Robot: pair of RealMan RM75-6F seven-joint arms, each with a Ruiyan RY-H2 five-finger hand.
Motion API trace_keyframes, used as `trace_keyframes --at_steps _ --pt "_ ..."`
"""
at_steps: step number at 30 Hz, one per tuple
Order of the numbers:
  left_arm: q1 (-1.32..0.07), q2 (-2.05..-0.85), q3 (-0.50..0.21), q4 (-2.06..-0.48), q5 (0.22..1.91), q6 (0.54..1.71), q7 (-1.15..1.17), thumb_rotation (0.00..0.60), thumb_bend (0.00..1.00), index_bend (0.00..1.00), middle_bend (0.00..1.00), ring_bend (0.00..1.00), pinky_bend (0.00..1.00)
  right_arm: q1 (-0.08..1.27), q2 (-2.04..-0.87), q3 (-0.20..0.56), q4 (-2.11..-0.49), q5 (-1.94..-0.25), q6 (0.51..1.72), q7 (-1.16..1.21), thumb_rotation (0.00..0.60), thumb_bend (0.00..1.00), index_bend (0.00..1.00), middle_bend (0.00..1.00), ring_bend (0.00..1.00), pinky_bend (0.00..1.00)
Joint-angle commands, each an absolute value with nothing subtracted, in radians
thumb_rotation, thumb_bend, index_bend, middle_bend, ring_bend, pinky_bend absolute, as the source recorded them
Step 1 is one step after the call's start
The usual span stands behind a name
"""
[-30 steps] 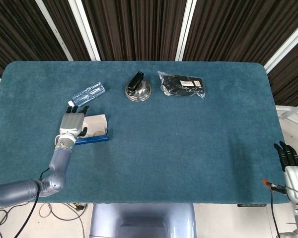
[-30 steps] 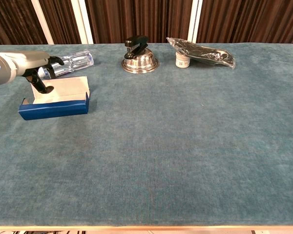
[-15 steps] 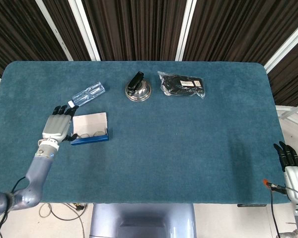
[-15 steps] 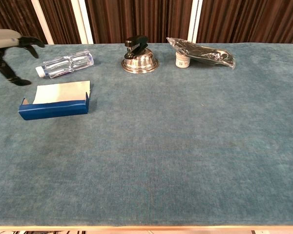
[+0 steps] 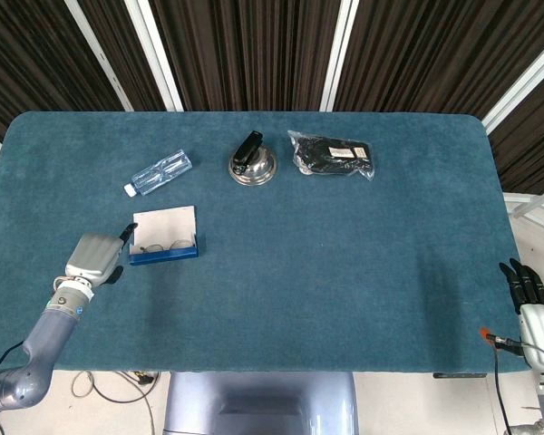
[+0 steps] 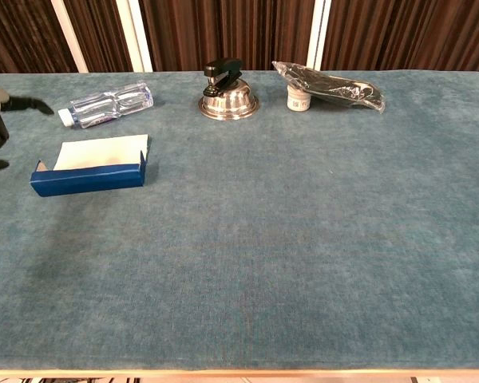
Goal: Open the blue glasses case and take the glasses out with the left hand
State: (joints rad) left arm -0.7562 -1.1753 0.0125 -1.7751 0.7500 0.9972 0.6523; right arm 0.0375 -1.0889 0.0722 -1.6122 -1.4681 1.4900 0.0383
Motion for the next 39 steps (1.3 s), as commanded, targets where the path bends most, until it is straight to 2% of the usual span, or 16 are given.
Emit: trace_keyframes --at_steps 1,8,12,21,39 --pt "-0.78 -1.184 0.033 -1.77 0.698 0.963 0.701 0.6 0.38 0.05 0.75 0.63 0.71 0.038 -1.087 0.072 -1.614 -1.466 1.487 0.041 0.6 0.13 0.0 0.0 0.0 0.21" --pt "-0.82 -1.211 0.05 -1.761 0.592 0.93 0.758 0.6 0.38 0.05 0.76 0.63 0.71 0.038 -1.085 0.073 -1.616 -1.464 1.485 0.044 0.6 0.13 0.0 0.0 0.0 0.21" --pt "-0.83 -1.226 0.055 -1.754 0.567 0.927 0.767 0.6 0.38 0.1 0.76 0.63 0.71 0.038 -1.085 0.072 -1.615 -1.465 1.485 0.044 0.6 0.13 0.0 0.0 0.0 0.21" --pt "-0.846 -1.257 0.079 -1.745 0.522 0.931 0.79 0.6 0.38 0.1 0.77 0.63 0.71 0.038 -1.084 0.072 -1.616 -1.466 1.486 0.044 0.6 0.13 0.0 0.0 0.0 0.21" --pt "-0.843 -1.163 0.113 -1.93 0.623 0.913 0.734 0.6 0.38 0.19 0.77 0.64 0.71 0.037 -1.085 0.071 -1.616 -1.469 1.49 0.042 0.6 0.13 0.0 0.0 0.0 0.21"
